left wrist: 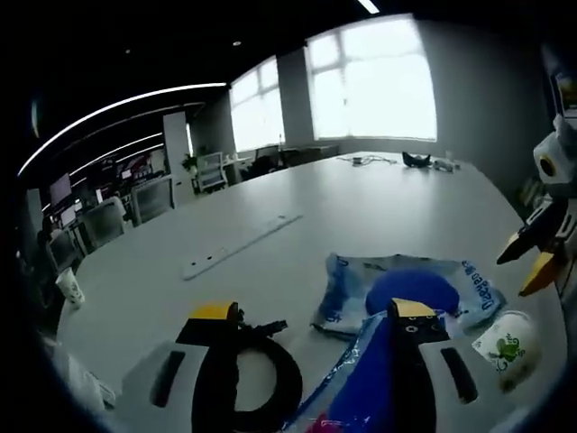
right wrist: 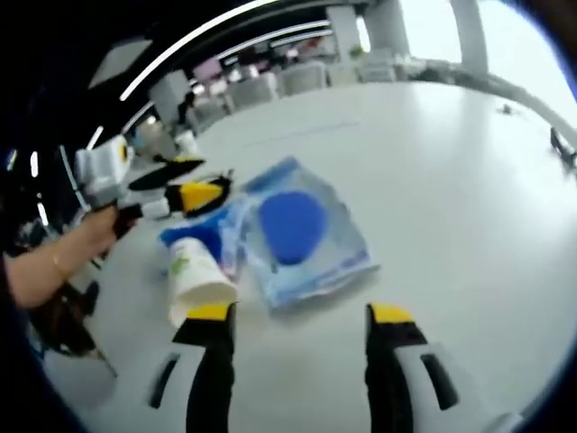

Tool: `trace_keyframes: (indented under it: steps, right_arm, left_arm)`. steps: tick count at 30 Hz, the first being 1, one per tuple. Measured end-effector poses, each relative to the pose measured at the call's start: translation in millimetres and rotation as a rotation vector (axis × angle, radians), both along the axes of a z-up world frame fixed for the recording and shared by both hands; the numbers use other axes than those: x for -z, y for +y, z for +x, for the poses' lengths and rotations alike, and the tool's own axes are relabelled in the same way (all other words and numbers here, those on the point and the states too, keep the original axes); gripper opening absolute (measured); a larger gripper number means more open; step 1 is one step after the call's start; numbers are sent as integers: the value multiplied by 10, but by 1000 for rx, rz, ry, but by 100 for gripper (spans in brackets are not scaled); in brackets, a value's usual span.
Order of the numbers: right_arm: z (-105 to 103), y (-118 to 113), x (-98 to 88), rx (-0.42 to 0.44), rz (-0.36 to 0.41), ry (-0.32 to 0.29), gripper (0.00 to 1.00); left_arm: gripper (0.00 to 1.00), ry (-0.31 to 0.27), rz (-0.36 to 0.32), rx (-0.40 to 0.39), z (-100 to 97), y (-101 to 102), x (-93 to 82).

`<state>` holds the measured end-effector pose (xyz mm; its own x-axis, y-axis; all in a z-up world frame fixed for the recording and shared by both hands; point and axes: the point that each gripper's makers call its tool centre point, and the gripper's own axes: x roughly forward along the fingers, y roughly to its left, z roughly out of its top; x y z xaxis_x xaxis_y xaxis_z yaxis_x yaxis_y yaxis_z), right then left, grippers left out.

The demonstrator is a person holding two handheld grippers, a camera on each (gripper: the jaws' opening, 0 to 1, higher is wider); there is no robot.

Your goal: Arrange the tabletop items into an orderly group along one side of the table until the central work area is clear of visible clutter.

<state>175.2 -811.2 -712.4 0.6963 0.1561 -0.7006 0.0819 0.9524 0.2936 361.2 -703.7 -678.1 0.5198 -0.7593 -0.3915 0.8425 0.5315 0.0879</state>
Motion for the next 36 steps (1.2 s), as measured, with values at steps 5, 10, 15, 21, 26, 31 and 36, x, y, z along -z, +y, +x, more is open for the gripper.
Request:
trace_keyframes:
  steps: [5, 10, 15, 21, 26, 31, 36]
  right_arm:
    - [15, -16, 76, 39, 2, 6, 48]
    - [33, -37, 84, 79, 5, 3, 43]
    - [51, -5, 116, 93, 16, 13, 38]
    - [78, 94, 170, 73, 11, 13, 32]
    - [111, 149, 176, 64, 46, -2, 31]
    - [141, 135, 180, 79, 49, -3, 29]
    - [172, 135, 198, 80, 47, 2, 25]
  left_arm:
    - [58, -11, 19, 34, 14, -85, 48]
    - [51, -18, 33, 79, -20, -189, 89]
    - [44, -32, 72, 107, -15, -269, 161]
    - [35, -57, 140, 152, 45, -330, 273]
    - [33, -64, 184, 194, 50, -371, 328]
    - [28, -31, 210, 189, 118, -376, 361]
    - [22, -1, 290, 197, 159, -341, 473]
